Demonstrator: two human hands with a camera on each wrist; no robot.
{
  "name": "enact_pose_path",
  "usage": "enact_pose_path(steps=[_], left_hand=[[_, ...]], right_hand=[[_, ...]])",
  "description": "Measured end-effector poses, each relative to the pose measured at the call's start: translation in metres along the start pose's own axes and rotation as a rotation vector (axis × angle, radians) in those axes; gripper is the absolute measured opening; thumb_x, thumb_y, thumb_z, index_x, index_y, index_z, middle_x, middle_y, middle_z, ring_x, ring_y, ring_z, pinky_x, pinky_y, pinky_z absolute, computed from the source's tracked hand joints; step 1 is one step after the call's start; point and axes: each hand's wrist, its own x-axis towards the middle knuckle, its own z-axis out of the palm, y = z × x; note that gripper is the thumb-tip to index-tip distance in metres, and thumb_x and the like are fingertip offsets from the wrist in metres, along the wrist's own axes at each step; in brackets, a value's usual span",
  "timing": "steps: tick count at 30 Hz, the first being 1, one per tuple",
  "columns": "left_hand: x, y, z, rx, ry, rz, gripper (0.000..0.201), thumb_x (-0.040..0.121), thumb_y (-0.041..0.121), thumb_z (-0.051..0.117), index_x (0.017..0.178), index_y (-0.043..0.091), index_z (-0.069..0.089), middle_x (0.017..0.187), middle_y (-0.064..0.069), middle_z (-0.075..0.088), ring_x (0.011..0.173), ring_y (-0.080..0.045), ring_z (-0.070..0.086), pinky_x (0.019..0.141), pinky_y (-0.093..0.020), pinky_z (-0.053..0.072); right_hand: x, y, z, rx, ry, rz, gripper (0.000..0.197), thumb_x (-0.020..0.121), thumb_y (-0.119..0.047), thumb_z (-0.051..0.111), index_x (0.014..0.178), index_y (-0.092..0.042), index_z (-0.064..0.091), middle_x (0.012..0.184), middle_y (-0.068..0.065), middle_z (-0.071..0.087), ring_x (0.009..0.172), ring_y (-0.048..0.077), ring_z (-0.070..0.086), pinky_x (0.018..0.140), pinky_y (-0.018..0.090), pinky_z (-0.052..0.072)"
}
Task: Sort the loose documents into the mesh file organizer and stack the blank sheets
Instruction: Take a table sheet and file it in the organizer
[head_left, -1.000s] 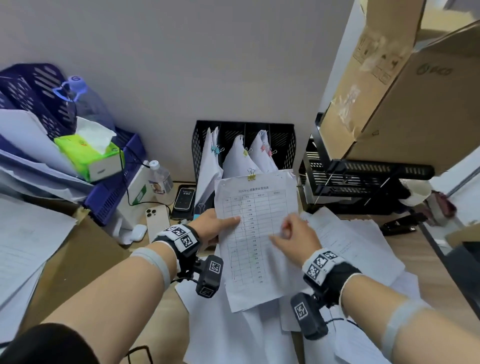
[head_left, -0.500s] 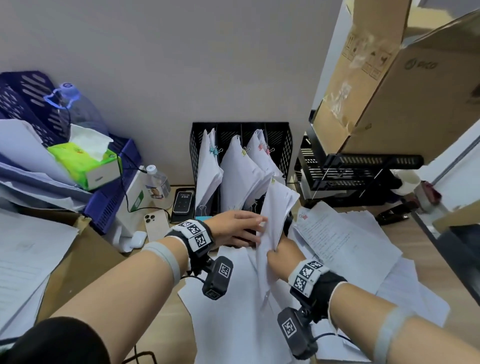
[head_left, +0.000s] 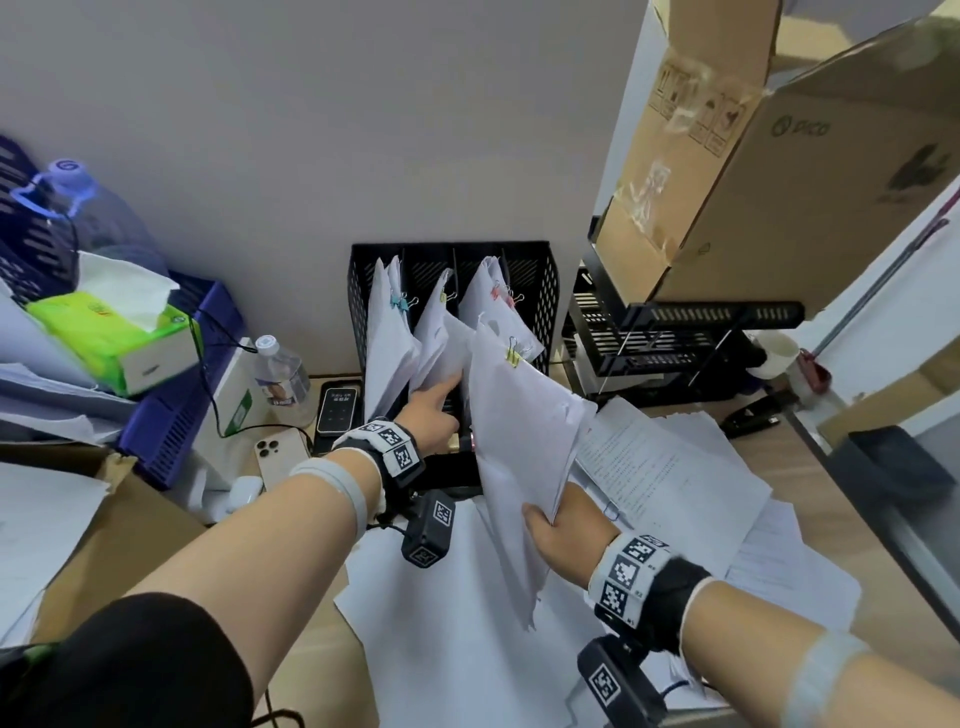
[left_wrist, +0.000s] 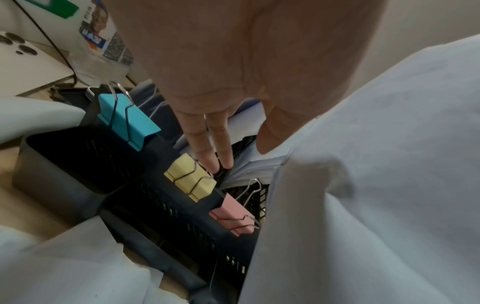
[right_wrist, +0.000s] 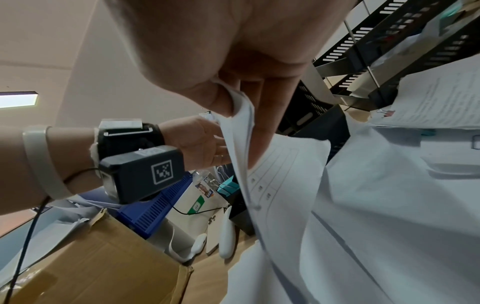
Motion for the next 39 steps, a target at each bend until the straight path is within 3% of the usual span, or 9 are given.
enact_pose_path(steps=[4,7,14,20,25,27,31,35,39], left_hand=[[-0.012,0.006,-0.009,-0.042,0.043,-0.006,0.088,0.092,-0.003,0.051,0.159,0.035,0.01,0.135,-0.005,0.05,0.091,-0.026,0.06,0.084,-0.045,0.059],[-0.01,0.001,-0.014,-0.109,0.084,-0.058,0.103,0.083,0.007,0.059,0.155,0.049,-0.001,0.111,-0.002,0.057,0.099,-0.032,0.067,0.087,-0.052,0.06],[-0.005,-0.009,-0.023,-0.275,0.106,-0.092,0.076,0.085,0.001,0.058,0.143,0.031,0.019,0.102,-0.014,0.049,0.106,-0.037,0.062,0.097,-0.056,0.054],[-0.005,-0.013,-0.031,-0.295,0.114,-0.088,0.05,0.098,0.0,0.051,0.13,0.028,0.025,0.097,-0.01,0.051,0.092,-0.026,0.059,0.069,-0.033,0.057],[-0.001,-0.015,-0.036,-0.321,0.114,-0.121,0.054,0.101,0.003,0.043,0.148,0.02,0.022,0.106,-0.015,0.052,0.103,-0.03,0.063,0.064,-0.026,0.054],[-0.001,-0.019,-0.039,-0.273,0.128,-0.114,0.06,0.098,0.003,0.047,0.151,0.019,0.023,0.106,-0.017,0.057,0.1,-0.031,0.068,0.067,-0.029,0.059],[-0.003,-0.025,-0.043,-0.217,0.15,-0.067,0.053,0.096,0.006,0.054,0.146,0.015,0.037,0.099,-0.013,0.064,0.103,-0.03,0.072,0.084,-0.039,0.058],[-0.006,-0.026,-0.044,-0.223,0.155,-0.027,0.033,0.097,0.01,0.057,0.13,0.008,0.059,0.096,-0.01,0.063,0.092,-0.023,0.07,0.069,-0.024,0.053],[-0.005,-0.028,-0.044,-0.179,0.167,-0.014,0.023,0.093,0.023,0.069,0.108,0.005,0.067,0.096,-0.015,0.071,0.087,-0.019,0.074,0.077,-0.03,0.059]], right_hand=[[0.009,-0.013,-0.002,0.024,0.005,-0.022,0.029,0.098,-0.015,0.047,0.123,-0.005,0.058,0.123,0.011,0.065,0.119,0.027,0.059,0.1,0.026,0.044],[0.015,-0.022,-0.007,0.052,-0.002,-0.031,0.032,0.098,-0.011,0.046,0.128,-0.004,0.056,0.127,0.009,0.063,0.124,0.025,0.055,0.095,0.017,0.037],[0.051,-0.057,-0.029,0.069,0.034,-0.066,0.037,0.097,-0.013,0.047,0.133,-0.008,0.054,0.13,0.01,0.061,0.122,0.03,0.055,0.091,0.021,0.037],[0.108,-0.098,-0.04,-0.044,0.036,-0.156,0.047,0.096,-0.01,0.043,0.143,-0.012,0.042,0.135,0.013,0.057,0.121,0.035,0.054,0.095,0.028,0.041],[0.137,-0.132,-0.04,-0.043,0.163,-0.233,0.054,0.097,-0.007,0.042,0.149,-0.013,0.031,0.132,0.019,0.057,0.117,0.038,0.056,0.098,0.038,0.045],[0.146,-0.137,-0.037,-0.035,0.25,-0.233,0.049,0.094,-0.01,0.045,0.143,-0.013,0.041,0.123,0.018,0.062,0.107,0.038,0.06,0.091,0.038,0.049],[0.165,-0.127,-0.019,-0.133,0.124,-0.103,0.021,0.084,-0.037,0.049,0.088,-0.019,0.06,0.082,0.005,0.067,0.071,0.025,0.06,0.069,0.03,0.047],[0.171,-0.118,-0.011,-0.154,0.008,0.041,0.034,0.095,-0.03,0.043,0.08,-0.007,0.063,0.075,0.01,0.066,0.075,0.03,0.063,0.072,0.03,0.052],[0.176,-0.116,-0.009,-0.07,0.112,0.041,0.026,0.095,-0.017,0.041,0.08,-0.003,0.057,0.074,0.013,0.072,0.062,0.024,0.07,0.06,0.027,0.057]])
